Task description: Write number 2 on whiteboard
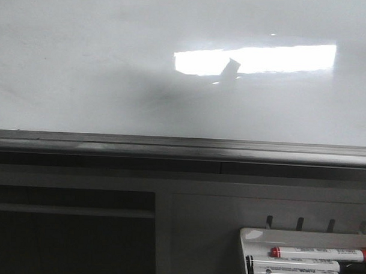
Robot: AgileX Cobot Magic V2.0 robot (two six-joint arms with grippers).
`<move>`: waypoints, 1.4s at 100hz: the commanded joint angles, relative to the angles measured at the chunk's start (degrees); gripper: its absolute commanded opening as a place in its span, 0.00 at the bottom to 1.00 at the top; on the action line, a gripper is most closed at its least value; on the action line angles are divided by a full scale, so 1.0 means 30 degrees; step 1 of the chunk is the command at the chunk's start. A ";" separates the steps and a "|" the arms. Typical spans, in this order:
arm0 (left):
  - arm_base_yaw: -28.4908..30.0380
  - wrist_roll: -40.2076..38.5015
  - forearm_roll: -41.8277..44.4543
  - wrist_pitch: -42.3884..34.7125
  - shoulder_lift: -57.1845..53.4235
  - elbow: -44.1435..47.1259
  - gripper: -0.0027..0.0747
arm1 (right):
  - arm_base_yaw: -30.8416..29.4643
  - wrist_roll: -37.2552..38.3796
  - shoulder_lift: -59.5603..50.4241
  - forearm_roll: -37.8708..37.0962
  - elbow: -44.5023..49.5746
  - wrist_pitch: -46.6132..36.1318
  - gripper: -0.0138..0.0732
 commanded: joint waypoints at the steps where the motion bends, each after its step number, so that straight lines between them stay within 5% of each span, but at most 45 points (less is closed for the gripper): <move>1: 0.0286 -0.2288 0.0992 -0.0609 -0.1279 -0.0019 0.24 | -0.0447 -0.0870 0.0328 0.0375 -0.0908 -0.2555 0.07; 9: 0.0424 -0.2323 0.0991 -0.0044 -0.2341 0.0694 0.00 | -0.0911 -0.0868 0.1272 0.0361 -0.1413 -0.1888 0.07; 51: 0.0455 -0.2403 -0.0519 0.0178 -0.3863 0.2122 0.01 | -0.2778 -0.2078 0.4101 0.0210 -0.2927 -0.4197 0.07; 90: 0.0455 -0.2403 -0.0559 0.0599 -0.3863 0.2122 0.01 | -0.6735 -0.2078 0.0172 0.2328 -0.0841 -0.2684 0.07; 119: 0.0455 -0.2403 -0.0559 0.0736 -0.3863 0.2122 0.01 | -0.6303 -0.2001 0.0652 0.5732 0.3421 0.0592 0.07; 140: 0.0455 -0.2403 -0.0559 0.0736 -0.3863 0.2122 0.01 | -0.3698 -0.2001 0.2991 0.6023 0.3109 0.0486 0.07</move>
